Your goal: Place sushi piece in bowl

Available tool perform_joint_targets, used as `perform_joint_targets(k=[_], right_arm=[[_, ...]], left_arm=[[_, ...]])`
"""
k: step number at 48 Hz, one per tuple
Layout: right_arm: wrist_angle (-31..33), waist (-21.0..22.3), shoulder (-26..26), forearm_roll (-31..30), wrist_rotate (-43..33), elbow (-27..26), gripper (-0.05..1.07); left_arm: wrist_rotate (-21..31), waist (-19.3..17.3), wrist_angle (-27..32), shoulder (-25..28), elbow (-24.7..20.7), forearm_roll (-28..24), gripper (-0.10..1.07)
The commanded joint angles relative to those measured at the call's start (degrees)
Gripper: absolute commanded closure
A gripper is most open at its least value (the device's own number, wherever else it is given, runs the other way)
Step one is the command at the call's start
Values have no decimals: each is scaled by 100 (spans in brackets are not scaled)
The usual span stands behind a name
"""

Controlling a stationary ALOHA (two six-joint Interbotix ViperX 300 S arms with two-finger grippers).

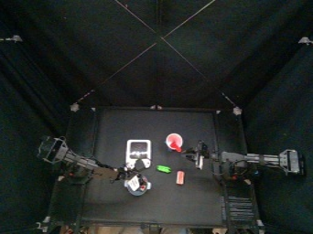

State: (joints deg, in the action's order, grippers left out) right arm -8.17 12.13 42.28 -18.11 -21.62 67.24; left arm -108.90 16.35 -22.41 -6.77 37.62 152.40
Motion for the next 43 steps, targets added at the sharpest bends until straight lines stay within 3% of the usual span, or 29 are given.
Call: perform_joint_targets(k=[1, 8, 28, 43], right_arm=[[-18, 18, -9, 0, 0, -88, 36], [-18, 18, -9, 0, 0, -88, 36], [-18, 18, -9, 0, 0, -79, 36], [-18, 18, -18, 0, 0, -88, 36]], left_arm=[[-9, 0, 44, -44, -26, -18, 47], [-9, -9, 44, -53, 44, 18, 41], [9, -70, 44, -35, 62, 0, 8], [18, -132, 35, -18, 70, 26, 3]])
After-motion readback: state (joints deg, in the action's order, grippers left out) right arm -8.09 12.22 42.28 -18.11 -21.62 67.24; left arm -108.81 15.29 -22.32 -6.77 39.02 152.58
